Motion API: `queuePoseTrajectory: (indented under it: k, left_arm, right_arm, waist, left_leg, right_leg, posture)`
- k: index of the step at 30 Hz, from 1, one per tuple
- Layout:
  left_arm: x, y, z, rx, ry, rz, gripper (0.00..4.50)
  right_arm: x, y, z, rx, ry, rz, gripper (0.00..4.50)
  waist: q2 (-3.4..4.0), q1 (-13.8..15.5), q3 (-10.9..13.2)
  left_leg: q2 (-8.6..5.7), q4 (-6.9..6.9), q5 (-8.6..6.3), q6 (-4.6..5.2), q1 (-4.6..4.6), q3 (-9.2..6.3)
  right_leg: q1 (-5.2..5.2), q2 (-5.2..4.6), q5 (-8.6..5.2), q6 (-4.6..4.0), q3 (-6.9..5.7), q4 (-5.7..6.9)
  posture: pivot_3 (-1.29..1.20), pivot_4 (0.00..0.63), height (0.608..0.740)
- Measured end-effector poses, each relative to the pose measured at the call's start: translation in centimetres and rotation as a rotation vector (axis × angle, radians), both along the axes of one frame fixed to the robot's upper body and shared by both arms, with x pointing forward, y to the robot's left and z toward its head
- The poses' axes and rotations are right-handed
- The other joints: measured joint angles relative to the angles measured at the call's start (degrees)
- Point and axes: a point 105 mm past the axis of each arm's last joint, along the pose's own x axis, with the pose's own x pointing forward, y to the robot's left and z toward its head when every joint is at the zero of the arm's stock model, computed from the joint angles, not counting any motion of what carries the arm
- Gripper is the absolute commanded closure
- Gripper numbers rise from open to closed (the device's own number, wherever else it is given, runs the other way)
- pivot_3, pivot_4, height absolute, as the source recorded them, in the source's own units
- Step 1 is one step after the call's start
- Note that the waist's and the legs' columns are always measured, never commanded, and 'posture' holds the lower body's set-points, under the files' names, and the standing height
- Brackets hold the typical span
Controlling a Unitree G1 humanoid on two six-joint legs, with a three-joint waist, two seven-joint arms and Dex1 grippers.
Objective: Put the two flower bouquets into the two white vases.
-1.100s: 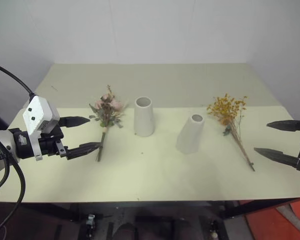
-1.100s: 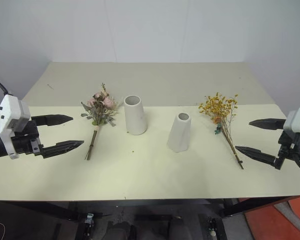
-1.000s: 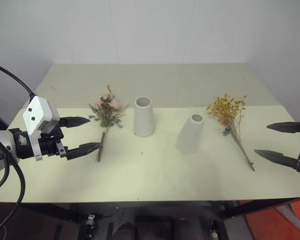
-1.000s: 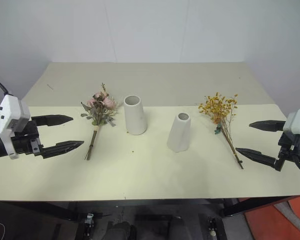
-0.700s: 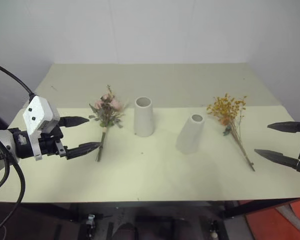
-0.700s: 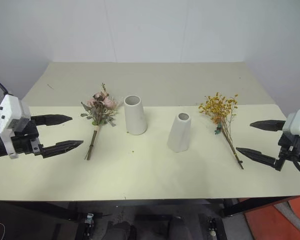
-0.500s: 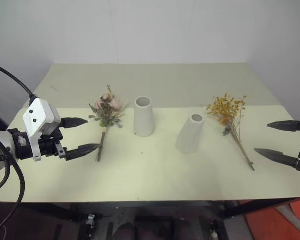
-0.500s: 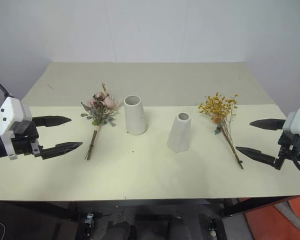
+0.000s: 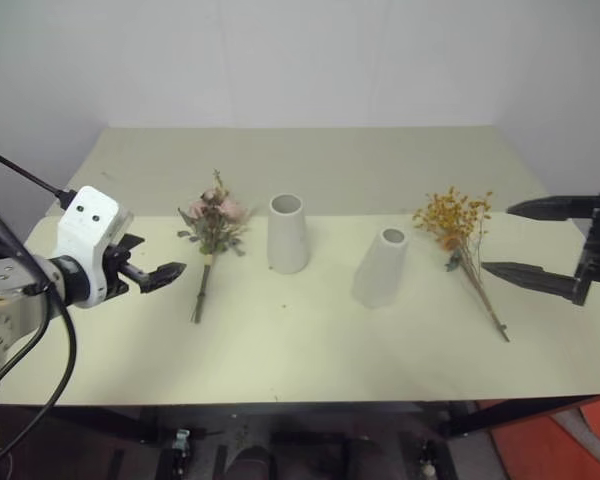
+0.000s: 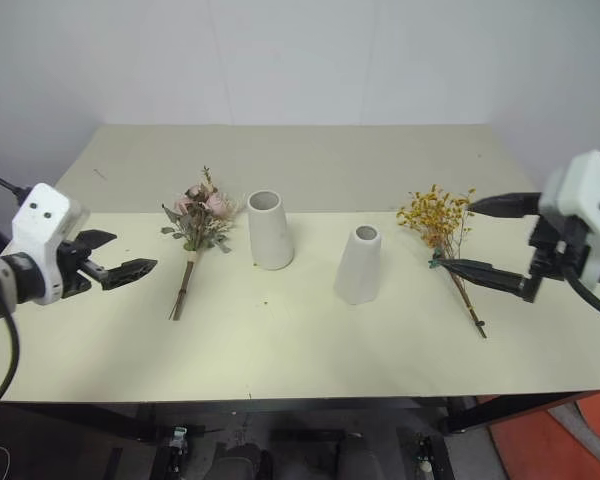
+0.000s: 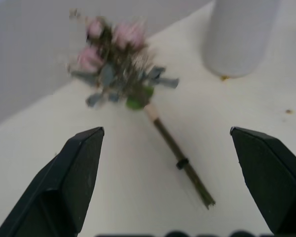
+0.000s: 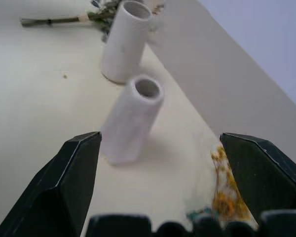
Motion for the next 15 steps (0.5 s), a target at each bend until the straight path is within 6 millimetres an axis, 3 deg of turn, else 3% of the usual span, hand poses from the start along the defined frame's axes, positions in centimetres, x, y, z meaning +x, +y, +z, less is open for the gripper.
queuePoseTrajectory:
  k: [6,15]
  left_arm:
    - [3.5,-1.0,-2.3,-0.004,0.154,0.127,0.03]
    - [7.6,-2.7,-4.8,0.008,0.257,0.156,0.03]
  right_arm:
    - [-0.3,4.8,-0.1,0.021,0.077,0.156,0.00]
    - [0.4,6.6,-0.7,0.016,0.126,0.193,0.00]
  waist:
    - [-0.12,0.13,0.00]
    - [-0.14,0.18,0.01]
  left_leg:
    - [-0.10,0.02,0.00,0.00,-0.07,-0.08]
    - [-0.13,0.03,0.00,-0.01,-0.24,-0.08]
  right_leg:
    - [-0.05,-0.08,0.05,0.03,0.00,-0.03]
    - [-0.23,-0.12,0.05,0.03,-0.01,-0.02]
  posture:
    - [0.00,0.150,0.740]
    - [0.00,0.150,0.740]
